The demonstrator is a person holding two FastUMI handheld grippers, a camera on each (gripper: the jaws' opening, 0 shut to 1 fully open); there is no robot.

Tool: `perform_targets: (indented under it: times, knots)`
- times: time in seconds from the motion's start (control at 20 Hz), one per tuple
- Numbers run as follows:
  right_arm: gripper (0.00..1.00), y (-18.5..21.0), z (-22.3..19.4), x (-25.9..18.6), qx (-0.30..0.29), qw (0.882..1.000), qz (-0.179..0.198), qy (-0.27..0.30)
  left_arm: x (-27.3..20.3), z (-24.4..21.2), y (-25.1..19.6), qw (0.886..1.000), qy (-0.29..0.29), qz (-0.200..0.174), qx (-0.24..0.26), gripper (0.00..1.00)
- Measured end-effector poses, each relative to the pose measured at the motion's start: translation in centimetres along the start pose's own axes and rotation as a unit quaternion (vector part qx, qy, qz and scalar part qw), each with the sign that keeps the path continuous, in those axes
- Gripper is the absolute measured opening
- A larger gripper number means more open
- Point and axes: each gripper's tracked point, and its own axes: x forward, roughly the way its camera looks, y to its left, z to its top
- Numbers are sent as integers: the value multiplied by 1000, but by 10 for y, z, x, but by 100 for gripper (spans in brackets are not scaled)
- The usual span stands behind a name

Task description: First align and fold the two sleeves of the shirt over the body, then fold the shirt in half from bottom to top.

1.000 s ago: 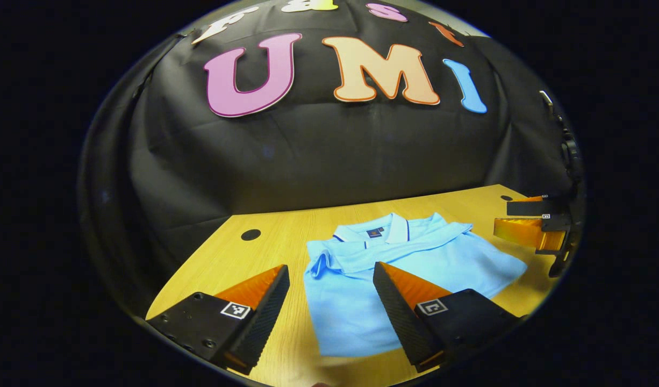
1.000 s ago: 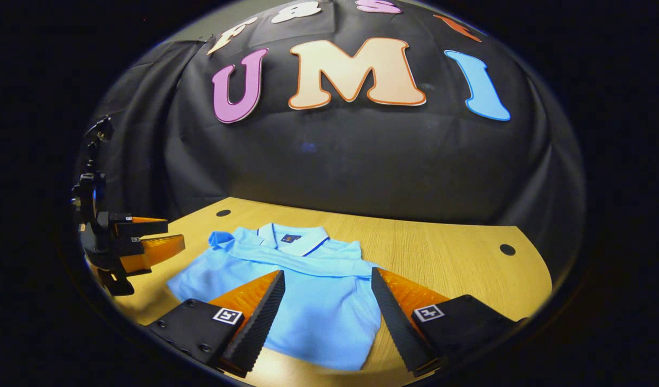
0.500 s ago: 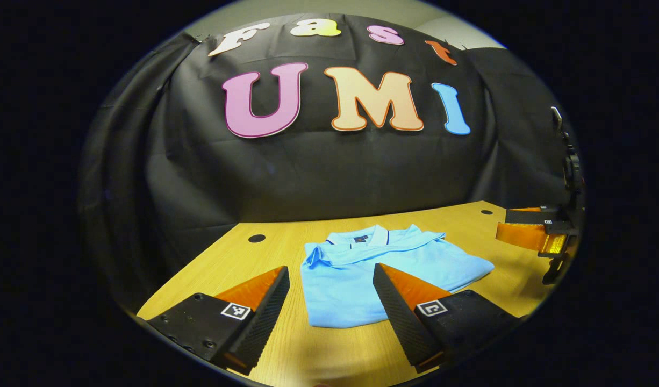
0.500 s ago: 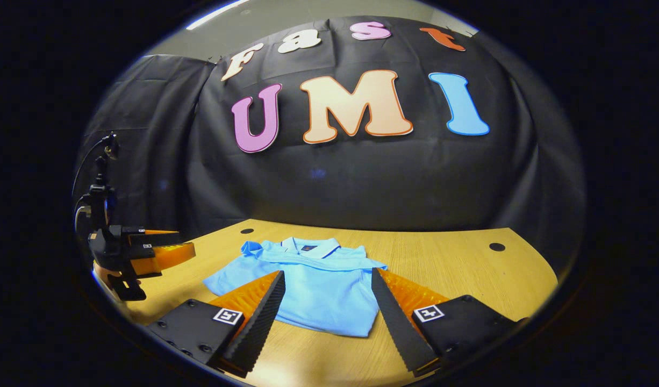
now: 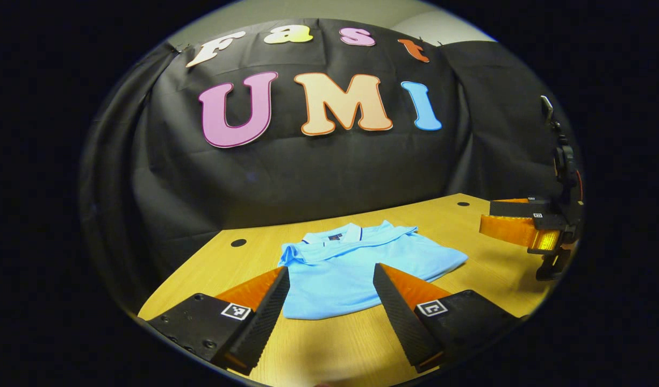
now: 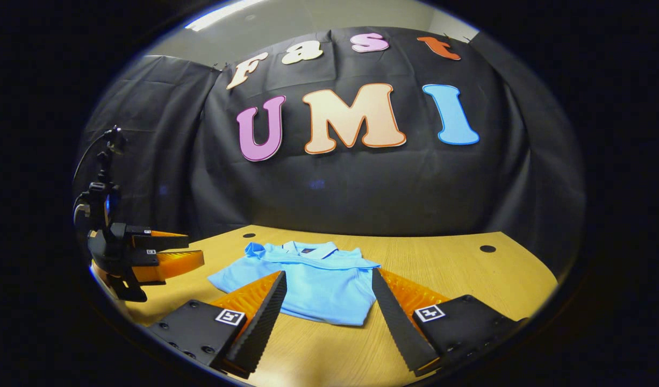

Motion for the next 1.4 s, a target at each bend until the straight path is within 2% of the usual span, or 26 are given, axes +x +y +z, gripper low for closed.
perform_targets:
  times: [0.2,0.9,1.25,1.4]
  knots:
    - [98,9,-6,0,-4,1000,10,6,2,-4,-4,1000,6,-4,-1,96]
    - [98,-1,-22,-1,27,1000,6,16,10,-17,-5,1000,25,-2,-10,96]
    - [98,-5,-27,3,30,999,4,20,18,-11,-27,999,9,-32,-17,95]
    - [98,-4,-31,4,31,999,5,25,19,-13,-27,999,11,-33,-11,96]
